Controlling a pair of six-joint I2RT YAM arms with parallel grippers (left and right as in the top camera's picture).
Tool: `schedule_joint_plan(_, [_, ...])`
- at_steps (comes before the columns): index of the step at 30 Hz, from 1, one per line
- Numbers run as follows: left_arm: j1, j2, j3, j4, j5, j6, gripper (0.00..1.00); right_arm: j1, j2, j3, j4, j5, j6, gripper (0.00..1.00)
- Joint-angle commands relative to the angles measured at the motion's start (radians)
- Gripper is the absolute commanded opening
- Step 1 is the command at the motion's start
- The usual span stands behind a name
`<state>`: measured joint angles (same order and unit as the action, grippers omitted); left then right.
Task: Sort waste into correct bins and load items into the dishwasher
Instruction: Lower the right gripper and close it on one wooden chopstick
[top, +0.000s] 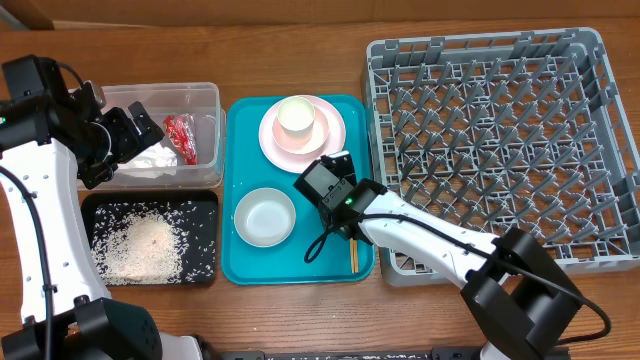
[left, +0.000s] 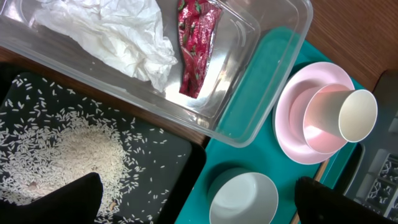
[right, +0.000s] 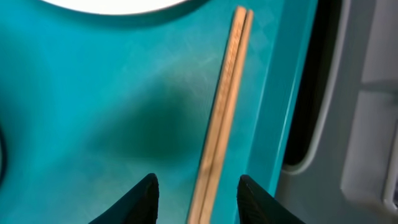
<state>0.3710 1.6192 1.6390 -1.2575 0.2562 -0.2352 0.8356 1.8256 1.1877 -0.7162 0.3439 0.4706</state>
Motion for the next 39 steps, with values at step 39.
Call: schedule_joint_plan(39, [0.0, -0.016, 0.014, 0.002, -0.009, 0.011, 1.0, -0.093, 0.032, 0.01, 0.006, -0.177, -0.015, 0.31])
